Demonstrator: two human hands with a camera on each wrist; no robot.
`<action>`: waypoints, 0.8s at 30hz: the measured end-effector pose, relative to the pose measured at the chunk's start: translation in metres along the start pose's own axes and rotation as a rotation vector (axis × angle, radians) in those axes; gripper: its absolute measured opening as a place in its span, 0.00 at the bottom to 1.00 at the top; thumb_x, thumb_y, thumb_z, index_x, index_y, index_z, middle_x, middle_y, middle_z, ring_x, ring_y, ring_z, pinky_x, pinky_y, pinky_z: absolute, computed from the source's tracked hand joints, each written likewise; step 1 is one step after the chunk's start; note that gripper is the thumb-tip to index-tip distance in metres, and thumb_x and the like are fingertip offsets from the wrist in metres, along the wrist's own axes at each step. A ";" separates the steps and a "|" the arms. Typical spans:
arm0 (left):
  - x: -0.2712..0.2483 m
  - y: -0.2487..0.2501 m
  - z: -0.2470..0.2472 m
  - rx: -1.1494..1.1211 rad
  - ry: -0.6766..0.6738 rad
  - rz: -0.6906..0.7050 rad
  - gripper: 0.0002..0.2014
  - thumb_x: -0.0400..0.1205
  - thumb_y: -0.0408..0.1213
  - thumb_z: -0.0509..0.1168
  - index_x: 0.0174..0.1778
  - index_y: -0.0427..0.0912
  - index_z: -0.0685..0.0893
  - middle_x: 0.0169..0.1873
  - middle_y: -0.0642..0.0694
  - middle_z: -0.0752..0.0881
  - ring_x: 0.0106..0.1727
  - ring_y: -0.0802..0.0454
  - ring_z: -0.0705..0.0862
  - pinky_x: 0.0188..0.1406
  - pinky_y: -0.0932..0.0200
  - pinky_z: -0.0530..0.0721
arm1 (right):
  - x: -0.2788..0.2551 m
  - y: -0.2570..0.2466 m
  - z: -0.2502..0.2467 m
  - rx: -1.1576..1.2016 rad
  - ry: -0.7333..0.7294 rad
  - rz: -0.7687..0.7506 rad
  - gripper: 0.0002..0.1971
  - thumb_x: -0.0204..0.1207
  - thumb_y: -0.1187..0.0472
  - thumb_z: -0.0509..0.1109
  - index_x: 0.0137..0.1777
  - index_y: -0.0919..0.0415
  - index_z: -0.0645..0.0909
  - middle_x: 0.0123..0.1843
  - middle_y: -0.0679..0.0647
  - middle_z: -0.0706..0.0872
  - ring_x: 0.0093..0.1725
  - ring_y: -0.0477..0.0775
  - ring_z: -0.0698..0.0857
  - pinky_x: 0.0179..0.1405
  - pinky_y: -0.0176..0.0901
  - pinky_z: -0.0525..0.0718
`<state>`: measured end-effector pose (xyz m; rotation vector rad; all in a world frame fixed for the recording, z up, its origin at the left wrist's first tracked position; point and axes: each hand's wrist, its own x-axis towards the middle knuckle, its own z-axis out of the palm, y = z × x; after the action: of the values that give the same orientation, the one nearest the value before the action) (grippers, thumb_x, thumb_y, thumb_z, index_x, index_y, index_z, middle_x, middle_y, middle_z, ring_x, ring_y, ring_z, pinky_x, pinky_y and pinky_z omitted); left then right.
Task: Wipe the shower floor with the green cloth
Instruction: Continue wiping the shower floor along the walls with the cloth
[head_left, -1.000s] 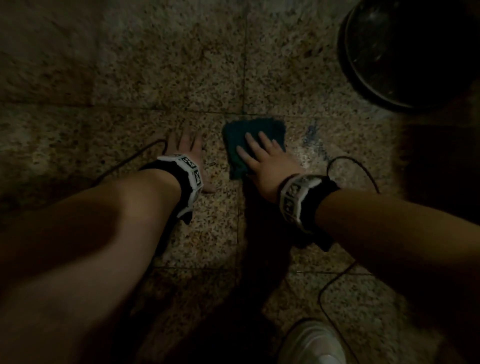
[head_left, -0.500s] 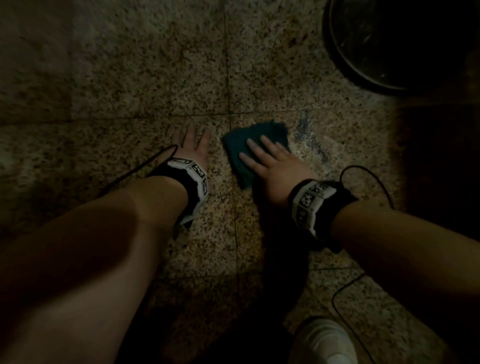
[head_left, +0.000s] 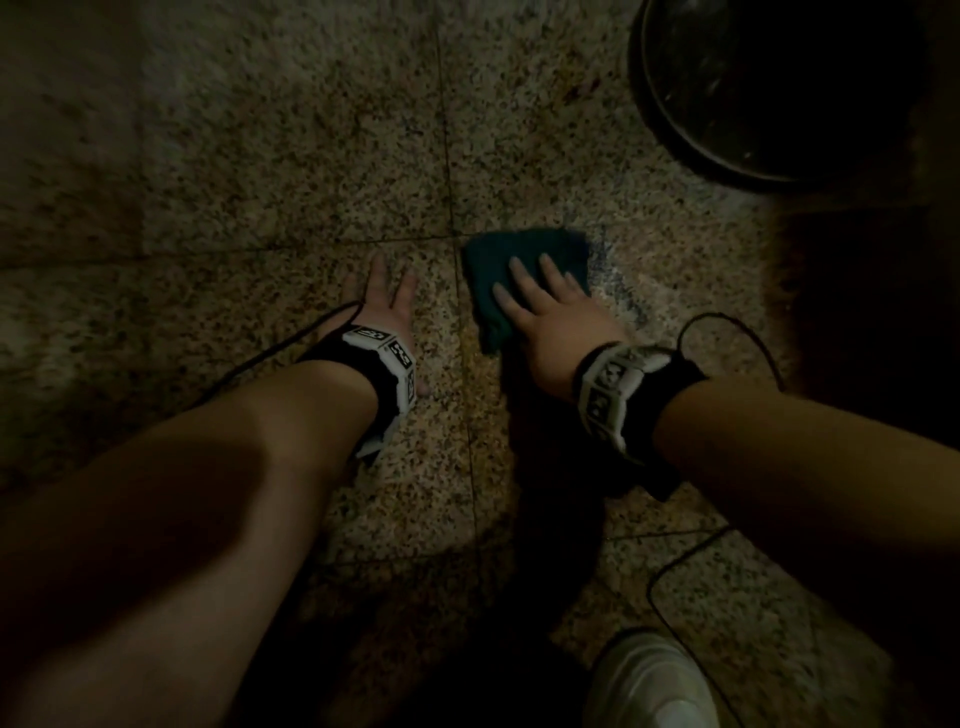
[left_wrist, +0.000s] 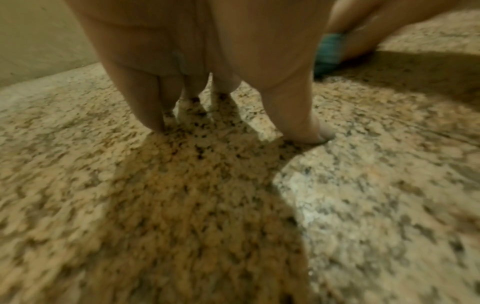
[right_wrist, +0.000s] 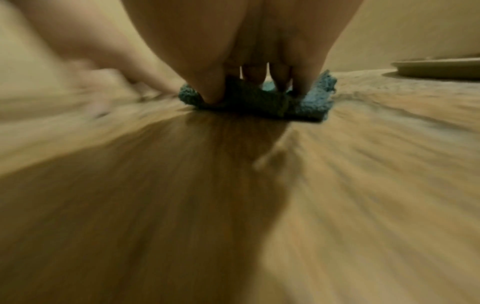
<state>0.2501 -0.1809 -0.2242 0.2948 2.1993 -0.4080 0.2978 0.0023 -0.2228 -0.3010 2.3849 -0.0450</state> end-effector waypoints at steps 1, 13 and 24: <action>-0.002 0.001 -0.002 0.004 -0.009 -0.009 0.66 0.66 0.64 0.73 0.80 0.48 0.26 0.79 0.40 0.28 0.82 0.36 0.40 0.78 0.40 0.57 | -0.010 0.002 0.009 -0.010 -0.026 -0.007 0.35 0.85 0.58 0.53 0.83 0.48 0.33 0.83 0.51 0.28 0.82 0.61 0.31 0.80 0.55 0.38; -0.009 0.017 -0.009 0.082 -0.048 -0.081 0.61 0.72 0.64 0.67 0.79 0.41 0.27 0.80 0.33 0.34 0.82 0.35 0.48 0.77 0.42 0.61 | -0.056 0.015 0.052 -0.082 -0.124 -0.047 0.35 0.87 0.52 0.51 0.82 0.50 0.29 0.82 0.52 0.25 0.81 0.62 0.29 0.80 0.54 0.36; 0.006 0.022 -0.011 -0.005 -0.053 -0.136 0.50 0.81 0.50 0.66 0.81 0.49 0.31 0.82 0.39 0.35 0.82 0.36 0.49 0.71 0.42 0.70 | 0.004 0.044 -0.012 0.124 0.020 0.245 0.37 0.83 0.64 0.54 0.83 0.46 0.35 0.84 0.50 0.30 0.83 0.60 0.35 0.81 0.53 0.45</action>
<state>0.2457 -0.1562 -0.2264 0.1304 2.1752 -0.4793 0.2776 0.0439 -0.2218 0.0506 2.4094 -0.0820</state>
